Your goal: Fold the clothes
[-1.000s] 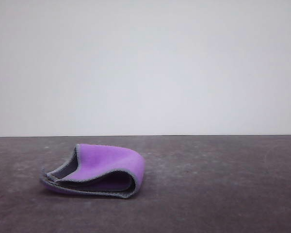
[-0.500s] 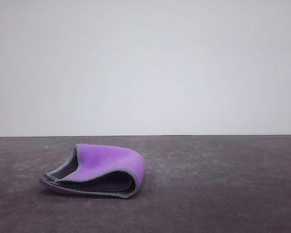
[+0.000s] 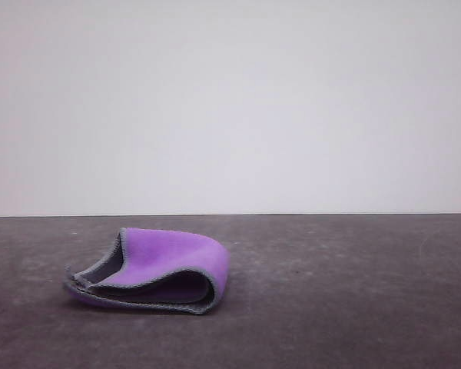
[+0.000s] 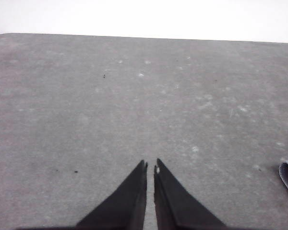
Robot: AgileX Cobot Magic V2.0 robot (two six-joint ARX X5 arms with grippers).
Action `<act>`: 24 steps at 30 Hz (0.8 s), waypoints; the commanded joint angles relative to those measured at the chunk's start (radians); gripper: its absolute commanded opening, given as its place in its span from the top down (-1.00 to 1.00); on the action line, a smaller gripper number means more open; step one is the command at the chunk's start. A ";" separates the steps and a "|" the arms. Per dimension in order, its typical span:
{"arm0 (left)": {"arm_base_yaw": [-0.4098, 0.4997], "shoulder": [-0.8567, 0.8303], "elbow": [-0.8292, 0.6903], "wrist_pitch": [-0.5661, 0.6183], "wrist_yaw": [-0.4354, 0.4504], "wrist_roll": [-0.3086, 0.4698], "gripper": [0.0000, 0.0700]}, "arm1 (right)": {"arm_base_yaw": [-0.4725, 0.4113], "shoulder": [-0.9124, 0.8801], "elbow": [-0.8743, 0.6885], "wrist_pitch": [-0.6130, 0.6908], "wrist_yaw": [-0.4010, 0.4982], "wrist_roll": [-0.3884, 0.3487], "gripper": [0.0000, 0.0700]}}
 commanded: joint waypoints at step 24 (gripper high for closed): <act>0.001 -0.001 -0.012 -0.021 0.000 -0.008 0.96 | -0.002 -0.002 -0.005 0.013 0.004 0.018 0.98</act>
